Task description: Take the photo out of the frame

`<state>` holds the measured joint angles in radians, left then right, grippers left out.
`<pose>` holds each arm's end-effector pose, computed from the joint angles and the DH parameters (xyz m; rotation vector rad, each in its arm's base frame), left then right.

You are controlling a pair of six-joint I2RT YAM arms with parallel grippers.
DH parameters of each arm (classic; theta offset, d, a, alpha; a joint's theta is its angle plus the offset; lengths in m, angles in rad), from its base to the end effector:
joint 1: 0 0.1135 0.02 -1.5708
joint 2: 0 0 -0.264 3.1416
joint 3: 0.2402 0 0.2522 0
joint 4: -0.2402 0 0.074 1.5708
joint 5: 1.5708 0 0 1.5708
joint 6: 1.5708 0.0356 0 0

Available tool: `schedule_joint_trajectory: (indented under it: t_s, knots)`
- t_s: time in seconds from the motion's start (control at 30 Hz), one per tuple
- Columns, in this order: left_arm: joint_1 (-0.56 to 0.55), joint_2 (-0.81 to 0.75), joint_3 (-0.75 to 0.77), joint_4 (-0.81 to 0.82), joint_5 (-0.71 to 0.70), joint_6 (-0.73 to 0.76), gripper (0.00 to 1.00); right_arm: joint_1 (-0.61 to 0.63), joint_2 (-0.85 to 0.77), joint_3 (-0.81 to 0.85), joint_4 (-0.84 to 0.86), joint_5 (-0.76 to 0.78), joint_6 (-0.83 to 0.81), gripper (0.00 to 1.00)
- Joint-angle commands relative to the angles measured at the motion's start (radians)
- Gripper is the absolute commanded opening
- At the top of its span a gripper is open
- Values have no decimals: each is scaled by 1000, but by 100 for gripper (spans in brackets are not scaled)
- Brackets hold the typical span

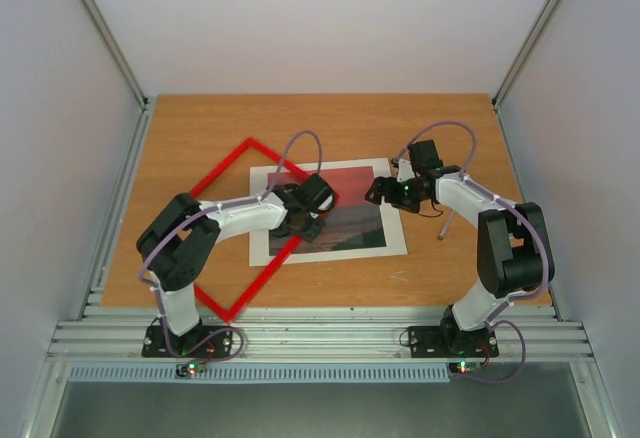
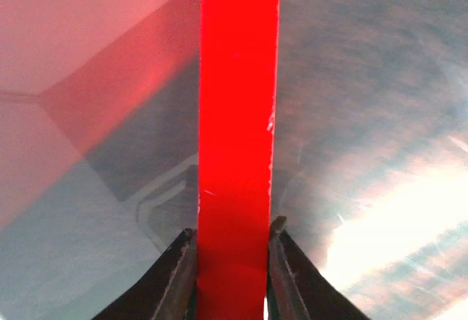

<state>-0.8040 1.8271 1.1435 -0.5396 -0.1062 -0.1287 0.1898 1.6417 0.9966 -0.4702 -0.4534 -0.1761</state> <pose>0.2469 -0.2509 0.1578 0.8973 2.6342 -0.0876 0.3085 0.0751 0.1823 -0.6161 2.5580 0.6102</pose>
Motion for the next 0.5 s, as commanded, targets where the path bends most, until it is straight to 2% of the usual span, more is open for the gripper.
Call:
schedule_joint_trajectory:
  t_s: [0.0, 0.23, 0.47]
  knots:
    - [60, -51, 13, -31, -84, -24, 23, -6, -9, -4, 7, -17, -2, 90]
    - [207, -111, 15, -33, -139, 34, 18, -5, -17, -8, 9, -26, 1, 90]
    - [403, -61, 130, -38, -165, 87, 15, -6, -27, -21, 26, -47, 24, 90]
